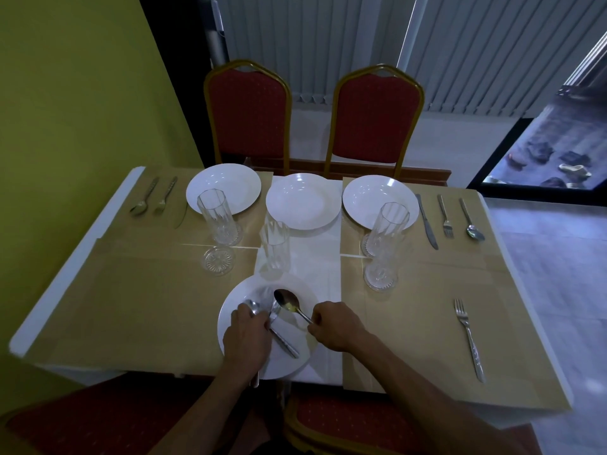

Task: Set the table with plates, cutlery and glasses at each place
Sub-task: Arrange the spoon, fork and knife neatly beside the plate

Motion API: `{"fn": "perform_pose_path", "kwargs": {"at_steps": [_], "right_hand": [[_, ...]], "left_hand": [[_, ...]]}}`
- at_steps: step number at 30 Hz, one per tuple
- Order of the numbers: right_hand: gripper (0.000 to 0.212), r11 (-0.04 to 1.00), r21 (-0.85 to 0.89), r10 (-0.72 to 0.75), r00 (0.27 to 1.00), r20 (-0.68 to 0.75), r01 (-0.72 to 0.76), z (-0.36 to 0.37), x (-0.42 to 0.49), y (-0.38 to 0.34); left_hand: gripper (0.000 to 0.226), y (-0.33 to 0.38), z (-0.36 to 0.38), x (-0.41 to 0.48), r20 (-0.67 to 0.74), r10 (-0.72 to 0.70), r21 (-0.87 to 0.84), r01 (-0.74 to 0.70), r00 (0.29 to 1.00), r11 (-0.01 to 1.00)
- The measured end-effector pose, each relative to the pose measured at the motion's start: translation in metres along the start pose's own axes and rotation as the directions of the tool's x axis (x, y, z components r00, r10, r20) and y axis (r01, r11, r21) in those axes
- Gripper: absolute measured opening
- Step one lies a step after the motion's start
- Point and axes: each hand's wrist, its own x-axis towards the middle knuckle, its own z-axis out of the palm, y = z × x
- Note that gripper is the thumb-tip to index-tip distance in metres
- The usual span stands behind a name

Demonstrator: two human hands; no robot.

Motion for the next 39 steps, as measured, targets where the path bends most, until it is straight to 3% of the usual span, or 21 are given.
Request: {"fn": "perform_pose_path", "kwargs": {"at_steps": [9,13,23,29,39], "right_hand": [[0.017,1.000,0.012,0.007,1.000,0.012,-0.007,0.001,0.000,0.000],[0.018,1.000,0.012,0.013,1.000,0.011,-0.014,0.002,-0.001,0.002],[0.017,0.998,0.054,0.041,0.999,0.003,-0.041,0.002,-0.002,0.005],[0.017,0.997,0.063,0.035,0.999,0.007,-0.036,0.004,-0.002,0.005],[0.024,0.960,0.264,0.103,0.995,-0.005,-0.098,-0.001,0.004,0.013]], "left_hand": [[0.048,0.017,0.001,-0.006,0.082,-0.037,0.041,0.034,0.996,0.999],[0.043,0.027,-0.003,-0.001,0.176,-0.078,0.006,0.079,0.981,0.997],[0.026,0.029,-0.020,0.008,0.404,-0.265,-0.253,0.385,0.876,0.888],[0.034,0.018,-0.028,0.010,0.479,-0.249,-0.307,0.427,0.842,0.851],[0.016,0.009,-0.044,0.002,0.611,-0.114,-0.523,0.508,0.783,0.684]]}}
